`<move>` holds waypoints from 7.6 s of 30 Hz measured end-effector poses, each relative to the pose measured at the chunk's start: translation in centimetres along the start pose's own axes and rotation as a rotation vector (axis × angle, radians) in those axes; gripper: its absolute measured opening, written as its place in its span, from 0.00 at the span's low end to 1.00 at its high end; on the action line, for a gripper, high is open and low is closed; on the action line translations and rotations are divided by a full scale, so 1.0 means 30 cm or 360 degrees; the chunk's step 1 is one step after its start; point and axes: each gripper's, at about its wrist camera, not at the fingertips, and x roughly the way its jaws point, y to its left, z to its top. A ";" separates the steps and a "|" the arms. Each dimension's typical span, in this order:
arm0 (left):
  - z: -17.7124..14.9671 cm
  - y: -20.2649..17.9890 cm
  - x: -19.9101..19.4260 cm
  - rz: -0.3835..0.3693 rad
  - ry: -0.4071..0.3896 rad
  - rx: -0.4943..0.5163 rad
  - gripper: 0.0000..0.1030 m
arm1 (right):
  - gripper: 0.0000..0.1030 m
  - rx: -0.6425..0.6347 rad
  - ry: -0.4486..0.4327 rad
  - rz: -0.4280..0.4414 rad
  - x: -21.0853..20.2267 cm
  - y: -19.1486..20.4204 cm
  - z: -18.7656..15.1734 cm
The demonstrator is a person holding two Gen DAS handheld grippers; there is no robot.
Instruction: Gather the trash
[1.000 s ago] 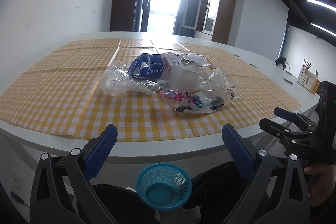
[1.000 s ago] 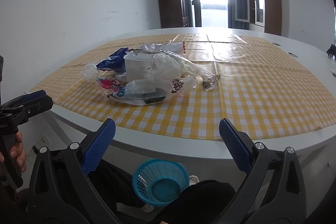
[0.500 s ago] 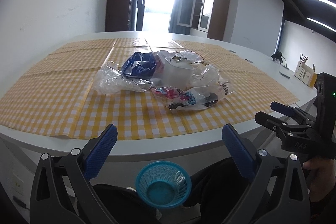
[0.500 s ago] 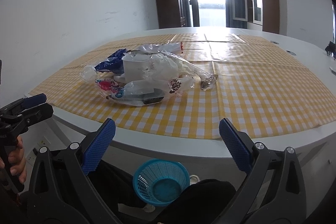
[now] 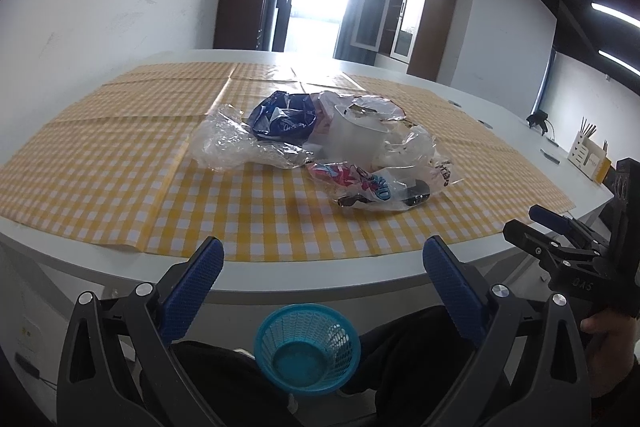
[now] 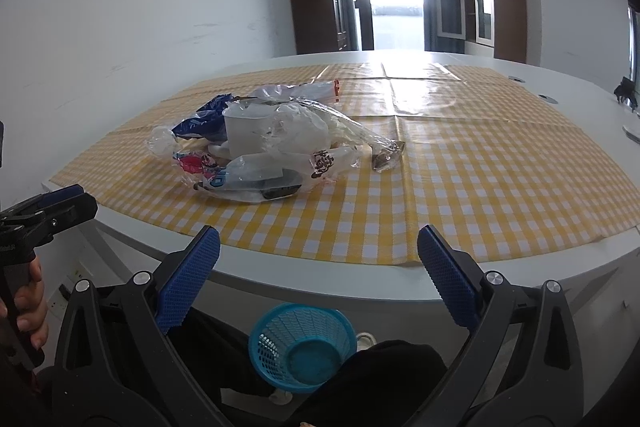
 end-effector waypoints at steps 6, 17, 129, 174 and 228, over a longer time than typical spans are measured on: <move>0.012 0.018 -0.003 0.0144 -0.0086 -0.0012 0.94 | 0.92 -0.0012 -0.0023 -0.0048 0.003 -0.031 0.025; 0.131 0.135 0.146 0.0083 0.0013 -0.0288 0.92 | 0.91 -0.0219 0.0050 -0.0154 0.183 -0.110 0.163; -0.685 0.282 0.829 0.0078 0.1098 -0.0600 0.43 | 0.02 0.0355 0.1389 0.0196 0.944 0.061 -0.763; -0.715 0.400 1.117 0.0239 0.1237 -0.0781 0.78 | 0.53 0.0287 0.1622 -0.0003 1.229 0.058 -0.872; -0.211 0.161 -0.059 -0.0028 0.0220 -0.0373 0.80 | 0.89 0.0090 0.0002 -0.0046 -0.046 0.085 -0.152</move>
